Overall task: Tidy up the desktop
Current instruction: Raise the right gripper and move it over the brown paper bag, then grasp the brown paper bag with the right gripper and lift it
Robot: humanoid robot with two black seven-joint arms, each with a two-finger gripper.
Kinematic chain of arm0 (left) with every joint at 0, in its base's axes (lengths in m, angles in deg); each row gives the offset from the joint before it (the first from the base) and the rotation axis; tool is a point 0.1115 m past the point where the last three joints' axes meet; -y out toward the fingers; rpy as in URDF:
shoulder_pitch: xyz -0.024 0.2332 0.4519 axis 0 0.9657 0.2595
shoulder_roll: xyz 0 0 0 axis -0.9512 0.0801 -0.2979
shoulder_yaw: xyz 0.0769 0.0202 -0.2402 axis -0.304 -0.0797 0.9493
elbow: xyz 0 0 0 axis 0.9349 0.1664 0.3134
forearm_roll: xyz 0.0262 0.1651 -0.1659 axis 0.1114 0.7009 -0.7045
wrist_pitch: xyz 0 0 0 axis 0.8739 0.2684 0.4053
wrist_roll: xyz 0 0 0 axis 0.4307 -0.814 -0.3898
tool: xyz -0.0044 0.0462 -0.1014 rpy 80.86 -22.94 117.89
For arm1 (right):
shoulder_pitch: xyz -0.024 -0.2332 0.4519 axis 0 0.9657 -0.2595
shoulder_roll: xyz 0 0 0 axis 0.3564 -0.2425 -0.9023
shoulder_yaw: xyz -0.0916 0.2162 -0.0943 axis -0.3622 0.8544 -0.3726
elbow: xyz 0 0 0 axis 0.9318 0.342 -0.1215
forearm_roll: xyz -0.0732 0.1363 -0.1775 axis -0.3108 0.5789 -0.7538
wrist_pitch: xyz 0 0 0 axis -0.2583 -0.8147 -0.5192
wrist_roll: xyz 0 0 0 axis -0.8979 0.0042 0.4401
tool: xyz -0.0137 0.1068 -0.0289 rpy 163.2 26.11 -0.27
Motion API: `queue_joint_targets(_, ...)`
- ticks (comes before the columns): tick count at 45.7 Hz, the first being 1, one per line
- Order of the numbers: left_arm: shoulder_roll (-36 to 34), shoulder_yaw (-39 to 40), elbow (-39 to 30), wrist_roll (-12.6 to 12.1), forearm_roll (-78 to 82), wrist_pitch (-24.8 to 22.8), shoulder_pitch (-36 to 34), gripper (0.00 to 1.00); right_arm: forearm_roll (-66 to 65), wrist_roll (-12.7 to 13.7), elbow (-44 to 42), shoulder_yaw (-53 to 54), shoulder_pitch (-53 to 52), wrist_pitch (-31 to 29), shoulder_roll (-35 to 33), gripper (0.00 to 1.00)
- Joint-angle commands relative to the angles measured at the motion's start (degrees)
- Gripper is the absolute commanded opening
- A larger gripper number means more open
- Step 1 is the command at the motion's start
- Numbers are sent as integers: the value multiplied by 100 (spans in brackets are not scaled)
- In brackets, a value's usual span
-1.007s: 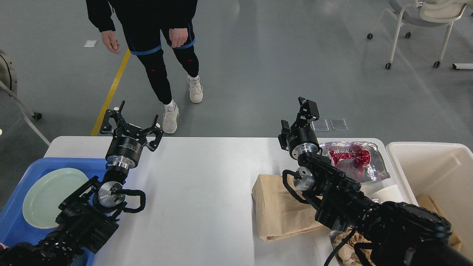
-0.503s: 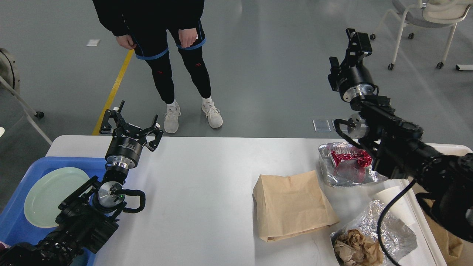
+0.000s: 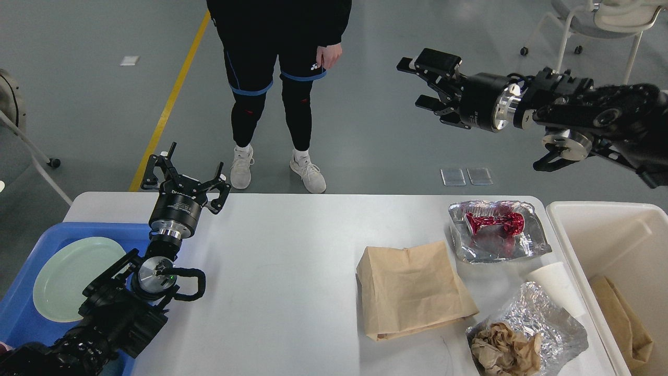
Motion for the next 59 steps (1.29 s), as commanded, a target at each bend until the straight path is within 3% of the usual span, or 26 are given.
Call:
queue_joint_targets(1, -8, 0, 5, -1, -1, 0, -1, 99, -2, 0, 1048, -659, -1233, -875, 9, 100)
queue_joint_targets(6, -8, 0, 5, -1, -1, 0, -1, 99, -300, 79, 1884, -1212, -2095, -1931, 184, 100)
queue_joint_targets(11, 1, 0, 5, -1, -1, 0, -1, 99, -1258, 570, 2289, -1740, -2561, -2082, 703, 100)
queue_joint_targets(13, -8, 0, 5, -1, -1, 0, -1, 99, -1373, 1008, 2420, -1855, -2693, -2082, 905, 100)
queue_joint_targets(19, -8, 0, 5, -1, -1, 0, -9, 99, -1347, 2994, 3018, -1890, -3203, -2055, 1625, 100)
queue_joint_targets(22, -8, 0, 5, -1, -1, 0, -1, 99, -1216, 3471, 3343, -1829, -3484, -2064, 2064, 100)
queue_joint_targets(29, 1, 0, -4, -1, -1, 0, -1, 99, 31, 3551, 3432, -1837, -3153, -1863, 2654, 100)
queue_joint_targets(37, -8, 0, -4, -1, -1, 0, -1, 99, 1376, 3542, 2932, -1925, -1553, -36, 2997, 100)
queue_joint_targets(42, -8, 0, -4, -1, -1, 0, -1, 99, 1860, 3533, 2589, -1882, -893, 563, 3050, 100)
queue_joint_targets(51, -8, 0, -4, -1, -1, 0, -1, 99, 1958, 3490, 2386, -1838, -348, 1196, 3269, 100)
queue_joint_targets(59, -8, 0, 5, -1, -1, 0, -1, 99, 1966, 3472, 2087, -1627, -22, 1355, 3384, 94)
